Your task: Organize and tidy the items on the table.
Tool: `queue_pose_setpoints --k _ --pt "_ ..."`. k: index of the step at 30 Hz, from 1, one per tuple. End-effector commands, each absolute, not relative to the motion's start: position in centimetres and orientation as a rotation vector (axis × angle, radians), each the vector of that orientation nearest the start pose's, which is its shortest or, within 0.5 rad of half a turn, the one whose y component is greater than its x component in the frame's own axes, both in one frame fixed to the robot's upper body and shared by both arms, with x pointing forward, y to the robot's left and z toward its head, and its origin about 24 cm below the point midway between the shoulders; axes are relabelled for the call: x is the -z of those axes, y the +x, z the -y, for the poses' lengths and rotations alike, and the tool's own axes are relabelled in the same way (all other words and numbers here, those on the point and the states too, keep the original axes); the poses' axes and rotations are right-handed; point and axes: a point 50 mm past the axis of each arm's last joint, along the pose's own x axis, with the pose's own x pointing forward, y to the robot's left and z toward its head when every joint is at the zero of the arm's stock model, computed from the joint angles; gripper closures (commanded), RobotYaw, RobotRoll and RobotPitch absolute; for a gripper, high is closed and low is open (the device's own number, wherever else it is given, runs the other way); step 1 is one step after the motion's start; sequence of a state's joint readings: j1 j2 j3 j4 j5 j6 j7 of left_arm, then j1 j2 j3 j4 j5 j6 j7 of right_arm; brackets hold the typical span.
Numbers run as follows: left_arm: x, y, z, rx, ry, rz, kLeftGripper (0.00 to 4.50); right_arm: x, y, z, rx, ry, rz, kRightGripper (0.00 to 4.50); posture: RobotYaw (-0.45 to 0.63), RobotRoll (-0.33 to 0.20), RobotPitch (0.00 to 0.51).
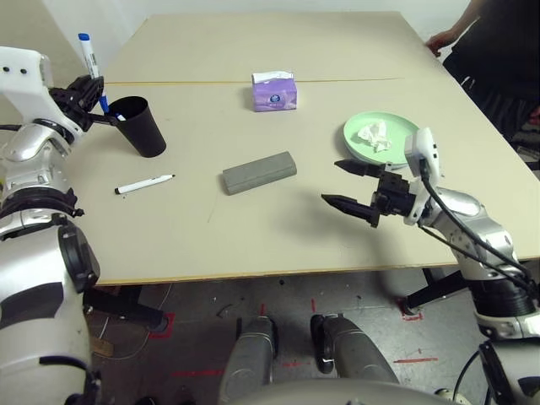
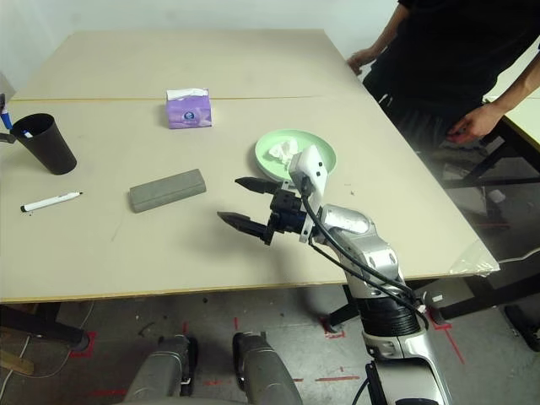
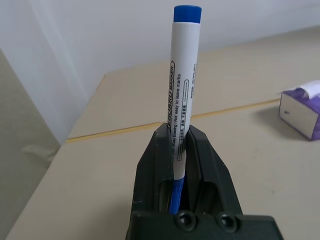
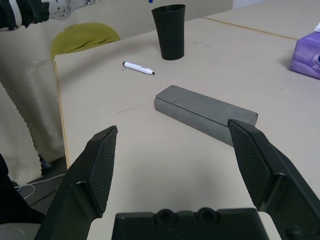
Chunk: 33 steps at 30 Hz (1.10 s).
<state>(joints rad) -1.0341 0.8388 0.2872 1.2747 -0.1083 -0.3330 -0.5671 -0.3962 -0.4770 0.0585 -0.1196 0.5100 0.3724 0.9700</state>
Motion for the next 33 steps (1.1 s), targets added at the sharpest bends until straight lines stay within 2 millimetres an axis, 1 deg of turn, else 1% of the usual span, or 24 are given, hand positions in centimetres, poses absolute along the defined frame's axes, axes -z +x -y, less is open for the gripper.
queue_pose_setpoints --k 1,5,12,18,21,24,30,33 --pt "-22.5 34.8 -36.6 -0.049 0.334 0.198 4.24 -15.4 27.7 14.6 -1.184 -0.058 0.069 0.0 -0.03 0.0 0.166" --pt "-22.5 35.0 -36.2 -0.041 0.347 0.208 4.24 -15.4 27.4 14.6 -1.184 -0.053 0.065 0.0 -0.03 0.0 0.17" --pt "-22.1 35.0 -36.1 -0.04 0.361 0.214 4.24 -15.5 27.1 14.7 -1.182 -0.046 0.06 0.0 -0.03 0.0 0.174" --pt "-21.7 34.5 -36.7 -0.063 0.38 0.201 4.24 -15.6 27.1 14.7 -1.18 -0.049 0.057 0.0 -0.04 0.0 0.174" --pt "-21.5 34.0 -37.4 -0.095 0.384 0.198 4.24 -15.6 27.2 14.8 -1.177 -0.049 0.056 0.0 -0.03 0.0 0.174" --pt "-21.4 33.7 -37.8 -0.108 0.378 0.205 4.24 -15.5 27.1 14.8 -1.178 -0.048 0.056 0.0 -0.03 0.0 0.173" --pt "-21.1 33.4 -38.0 -0.12 0.365 0.225 4.24 -15.6 27.0 14.7 -1.184 -0.045 0.057 0.0 -0.04 0.0 0.17" --pt "-21.0 33.5 -37.7 -0.107 0.358 0.243 4.24 -15.7 26.8 14.6 -1.188 -0.038 0.062 0.0 -0.05 0.0 0.17"
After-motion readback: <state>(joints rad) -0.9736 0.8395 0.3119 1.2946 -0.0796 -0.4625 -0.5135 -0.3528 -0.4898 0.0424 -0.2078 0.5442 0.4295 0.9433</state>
